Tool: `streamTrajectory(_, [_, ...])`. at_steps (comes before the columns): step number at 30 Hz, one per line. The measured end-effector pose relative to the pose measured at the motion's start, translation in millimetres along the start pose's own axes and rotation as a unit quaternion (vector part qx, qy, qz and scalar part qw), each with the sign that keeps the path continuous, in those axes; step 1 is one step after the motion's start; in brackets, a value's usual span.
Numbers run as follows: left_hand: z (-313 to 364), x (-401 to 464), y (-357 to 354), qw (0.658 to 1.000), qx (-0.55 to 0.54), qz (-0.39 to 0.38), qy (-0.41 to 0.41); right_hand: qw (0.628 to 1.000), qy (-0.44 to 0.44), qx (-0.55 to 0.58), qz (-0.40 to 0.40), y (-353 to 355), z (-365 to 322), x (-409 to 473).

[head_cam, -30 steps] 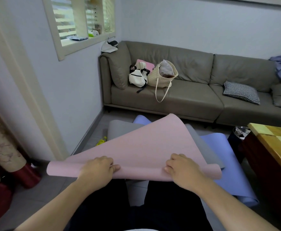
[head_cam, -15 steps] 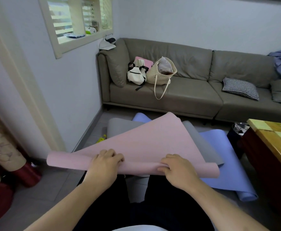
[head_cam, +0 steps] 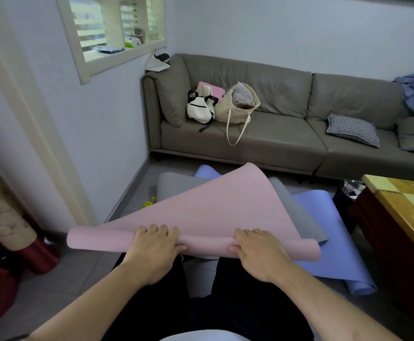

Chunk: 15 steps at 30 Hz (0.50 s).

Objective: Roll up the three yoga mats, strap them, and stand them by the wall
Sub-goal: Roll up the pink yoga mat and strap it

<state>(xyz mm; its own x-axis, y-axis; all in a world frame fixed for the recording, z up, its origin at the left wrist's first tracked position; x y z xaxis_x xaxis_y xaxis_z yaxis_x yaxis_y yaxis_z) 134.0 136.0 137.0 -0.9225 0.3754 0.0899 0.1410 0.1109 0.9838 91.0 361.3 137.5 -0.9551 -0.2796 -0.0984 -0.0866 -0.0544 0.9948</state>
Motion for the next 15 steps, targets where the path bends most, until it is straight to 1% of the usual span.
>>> streamTrajectory(1, [2, 1, 1, 1.0, -0.01, -0.024, -0.004, 1.0, 0.002, -0.005, -0.004, -1, -1, 0])
streamTrajectory(4, [4, 5, -1, 0.998, -0.025, -0.058, -0.01, 1.0, 0.011, -0.018, 0.001, -1, -4, -4])
streamTrajectory(7, [0, 8, -6, 0.993, -0.034, -0.111, -0.001, 0.997, 0.038, -0.039, 0.053, 4, -13, -15])
streamTrajectory(9, [-1, 9, -12, 0.99, -0.048, -0.135, 0.013, 0.995, 0.055, -0.047, 0.073, 1, -22, -20])
streamTrajectory(12, [2, 8, -13, 0.989, -0.044, -0.137, 0.013, 0.992, 0.058, -0.066, 0.085, -9, -31, -14])
streamTrajectory(13, [3, 7, -12, 0.991, -0.04, -0.125, 0.013, 0.993, 0.053, -0.072, 0.077, -10, -31, -9])
streamTrajectory(15, [4, 4, -7, 0.997, -0.03, -0.072, 0.006, 0.994, 0.048, -0.079, 0.056, -9, -31, 0])
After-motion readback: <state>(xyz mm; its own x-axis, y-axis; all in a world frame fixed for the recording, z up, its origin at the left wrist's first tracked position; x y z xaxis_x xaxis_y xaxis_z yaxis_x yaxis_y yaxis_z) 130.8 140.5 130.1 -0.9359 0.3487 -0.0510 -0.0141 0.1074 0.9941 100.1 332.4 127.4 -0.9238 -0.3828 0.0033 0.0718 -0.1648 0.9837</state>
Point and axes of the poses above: each hand's wrist, its own x-axis towards the middle knuckle, its own y-axis out of the back of the hand, z = x × y, the point moved 10 cm from there along x, towards the middle knuckle, and after that the axes turned 14 degrees about -y, right-handed, at the moved point
